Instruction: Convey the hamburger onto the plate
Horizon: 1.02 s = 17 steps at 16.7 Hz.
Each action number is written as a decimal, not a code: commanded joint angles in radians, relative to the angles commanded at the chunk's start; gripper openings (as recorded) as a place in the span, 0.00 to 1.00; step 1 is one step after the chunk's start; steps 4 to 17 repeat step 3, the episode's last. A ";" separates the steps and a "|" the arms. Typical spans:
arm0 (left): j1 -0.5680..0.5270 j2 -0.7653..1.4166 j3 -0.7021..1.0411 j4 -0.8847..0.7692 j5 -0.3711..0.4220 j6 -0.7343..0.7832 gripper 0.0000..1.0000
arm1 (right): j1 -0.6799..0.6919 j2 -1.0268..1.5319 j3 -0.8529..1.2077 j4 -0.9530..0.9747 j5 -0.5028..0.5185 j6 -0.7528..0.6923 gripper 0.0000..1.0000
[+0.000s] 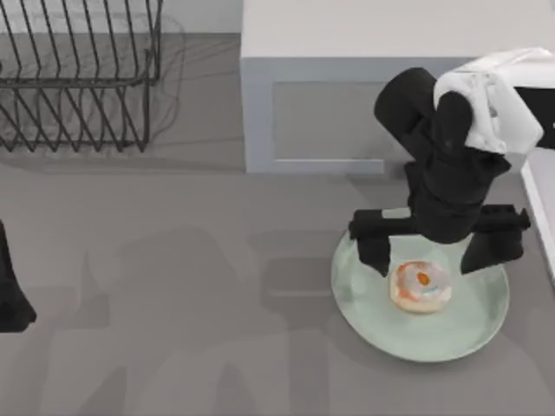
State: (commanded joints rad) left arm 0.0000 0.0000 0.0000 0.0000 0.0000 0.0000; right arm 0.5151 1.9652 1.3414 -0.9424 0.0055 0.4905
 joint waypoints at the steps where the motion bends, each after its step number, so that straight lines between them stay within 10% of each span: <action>1: 0.000 0.000 0.000 0.000 0.000 0.000 1.00 | 0.000 0.000 0.000 0.000 0.000 0.000 1.00; 17: 0.000 0.000 0.000 0.000 0.000 0.000 1.00 | 0.000 0.000 0.000 0.000 0.000 0.000 1.00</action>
